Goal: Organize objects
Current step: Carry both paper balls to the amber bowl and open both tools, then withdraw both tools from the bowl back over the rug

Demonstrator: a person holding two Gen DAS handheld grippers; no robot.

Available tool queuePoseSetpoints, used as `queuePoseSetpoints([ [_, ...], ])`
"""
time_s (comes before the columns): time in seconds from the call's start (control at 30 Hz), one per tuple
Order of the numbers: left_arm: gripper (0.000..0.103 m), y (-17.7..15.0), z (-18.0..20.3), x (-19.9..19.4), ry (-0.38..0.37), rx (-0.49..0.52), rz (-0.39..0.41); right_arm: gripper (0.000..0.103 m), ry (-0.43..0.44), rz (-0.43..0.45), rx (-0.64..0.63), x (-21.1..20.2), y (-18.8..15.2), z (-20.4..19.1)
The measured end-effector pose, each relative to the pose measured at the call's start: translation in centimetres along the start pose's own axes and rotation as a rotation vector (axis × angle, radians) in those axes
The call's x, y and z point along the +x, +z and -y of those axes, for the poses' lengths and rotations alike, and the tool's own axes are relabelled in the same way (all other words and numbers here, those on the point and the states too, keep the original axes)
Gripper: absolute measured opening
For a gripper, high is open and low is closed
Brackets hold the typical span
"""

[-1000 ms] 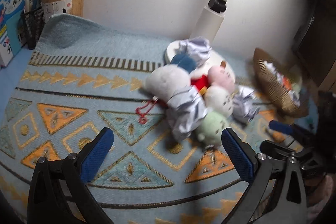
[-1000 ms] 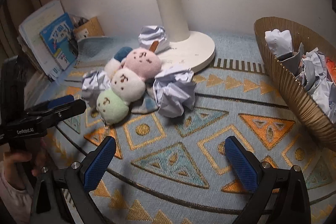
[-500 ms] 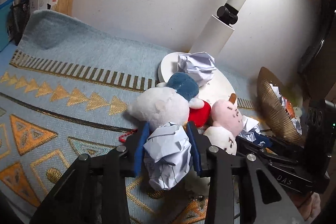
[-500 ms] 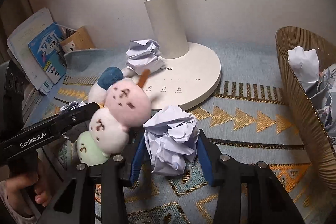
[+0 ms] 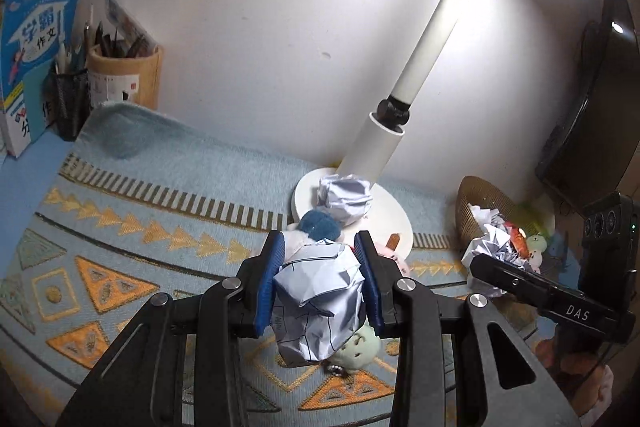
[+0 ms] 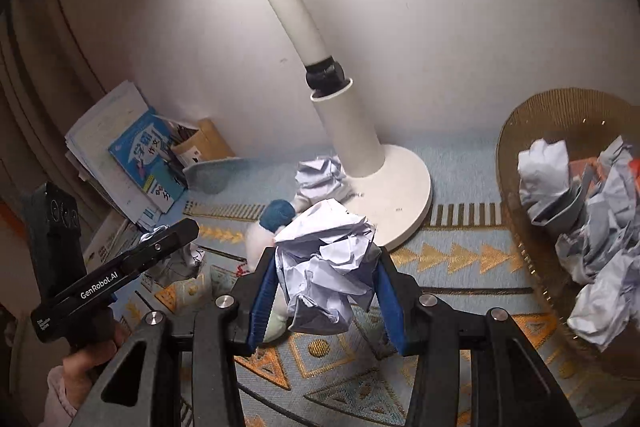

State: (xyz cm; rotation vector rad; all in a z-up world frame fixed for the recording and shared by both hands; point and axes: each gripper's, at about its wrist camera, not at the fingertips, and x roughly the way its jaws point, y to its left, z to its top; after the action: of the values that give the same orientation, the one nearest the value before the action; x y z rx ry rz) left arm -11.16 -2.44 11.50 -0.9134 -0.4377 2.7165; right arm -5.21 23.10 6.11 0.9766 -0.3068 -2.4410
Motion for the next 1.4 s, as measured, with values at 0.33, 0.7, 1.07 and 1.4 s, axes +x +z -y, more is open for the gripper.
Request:
queuePoseSetpoints([
  [0.33, 0.033, 4.5, 14.3, 1.4, -0.186, 0.222, 0.064, 0.046, -0.142, 0.185, -0.047, -10.7, 7.5, 3.9],
  [0.7, 0.042, 0.7, 26.2, 9.7, -0.317, 0.401, -0.044, 0.058, -0.348, 0.133, 0.035, -11.5, 10.3, 12.8],
  [1.07, 0.103, -1.0, 25.0, 13.5, -0.21, 0.472, -0.157, 0.103, -0.287, 0.103, 0.05, -10.9, 10.6, 14.3],
  [1.4, 0.103, -0.1, 19.2, 7.5, -0.038, 0.437, -0.157, 0.103, -0.247, 0.093, 0.039, -10.1, 9.1, 8.2],
])
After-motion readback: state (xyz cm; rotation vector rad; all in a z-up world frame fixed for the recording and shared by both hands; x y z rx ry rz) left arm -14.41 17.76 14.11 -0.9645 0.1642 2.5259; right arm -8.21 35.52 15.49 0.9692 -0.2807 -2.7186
